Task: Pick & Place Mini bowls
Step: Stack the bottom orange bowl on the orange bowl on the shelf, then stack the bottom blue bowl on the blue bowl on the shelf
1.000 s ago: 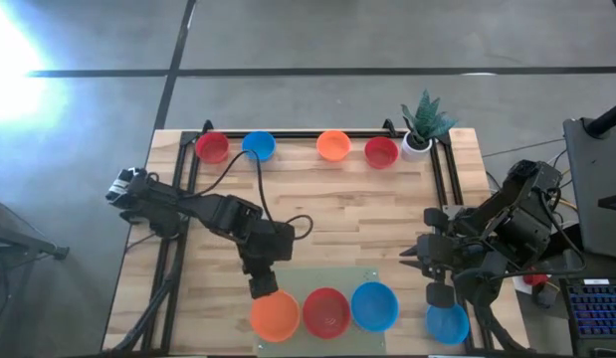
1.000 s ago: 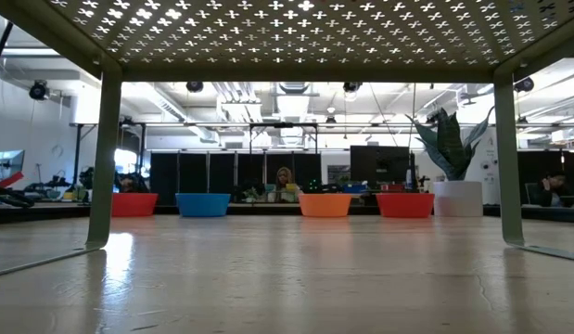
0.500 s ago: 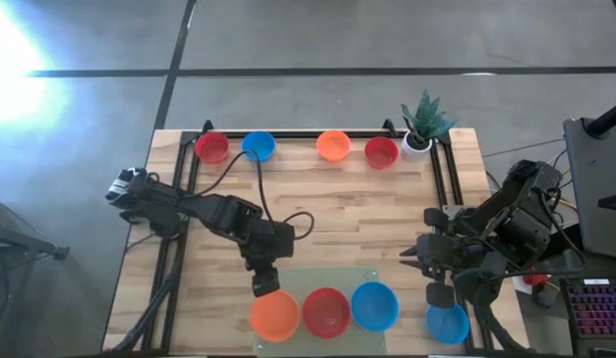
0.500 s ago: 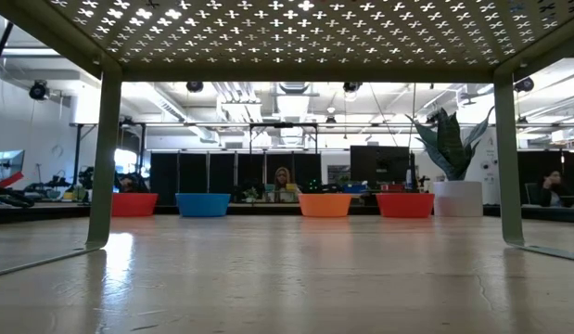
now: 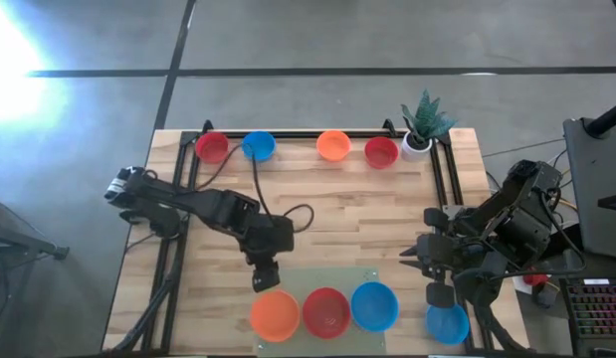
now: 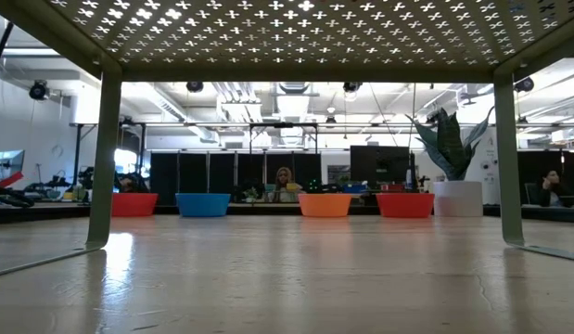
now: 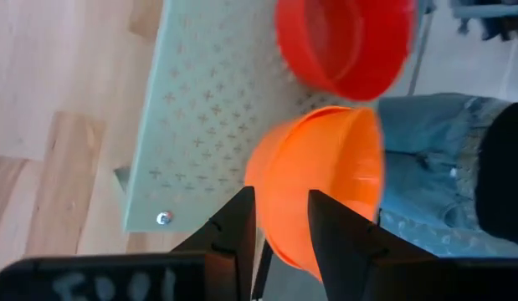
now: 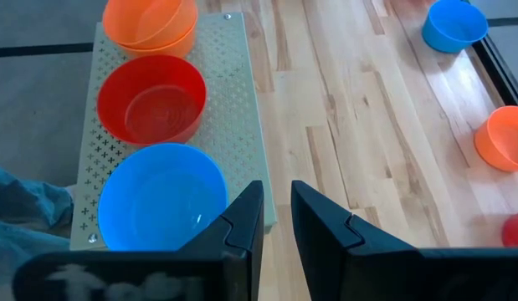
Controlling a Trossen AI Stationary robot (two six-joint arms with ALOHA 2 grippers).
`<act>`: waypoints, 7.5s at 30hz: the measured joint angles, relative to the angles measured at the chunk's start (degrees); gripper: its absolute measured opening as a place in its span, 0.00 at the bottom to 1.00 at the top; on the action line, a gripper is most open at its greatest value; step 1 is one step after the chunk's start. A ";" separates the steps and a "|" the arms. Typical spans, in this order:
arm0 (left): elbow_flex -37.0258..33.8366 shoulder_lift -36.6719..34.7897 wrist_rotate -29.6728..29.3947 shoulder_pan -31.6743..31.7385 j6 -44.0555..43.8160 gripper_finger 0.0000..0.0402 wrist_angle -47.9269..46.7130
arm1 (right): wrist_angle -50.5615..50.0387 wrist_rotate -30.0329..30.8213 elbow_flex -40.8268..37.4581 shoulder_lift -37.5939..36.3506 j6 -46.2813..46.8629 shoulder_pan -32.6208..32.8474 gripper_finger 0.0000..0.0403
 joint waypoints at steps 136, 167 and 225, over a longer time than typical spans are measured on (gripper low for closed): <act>-1.37 -13.35 -39.74 -2.67 7.06 0.26 1.07 | 33.30 -40.95 -56.92 -1.95 7.95 9.42 0.15; -1.37 -13.35 -39.73 -2.67 7.38 0.26 1.07 | 34.69 -43.90 -53.31 -1.86 9.20 10.83 0.15; -1.37 -13.33 -39.71 -2.69 7.25 0.26 1.07 | 44.79 -43.54 -58.64 -2.57 17.35 11.26 0.02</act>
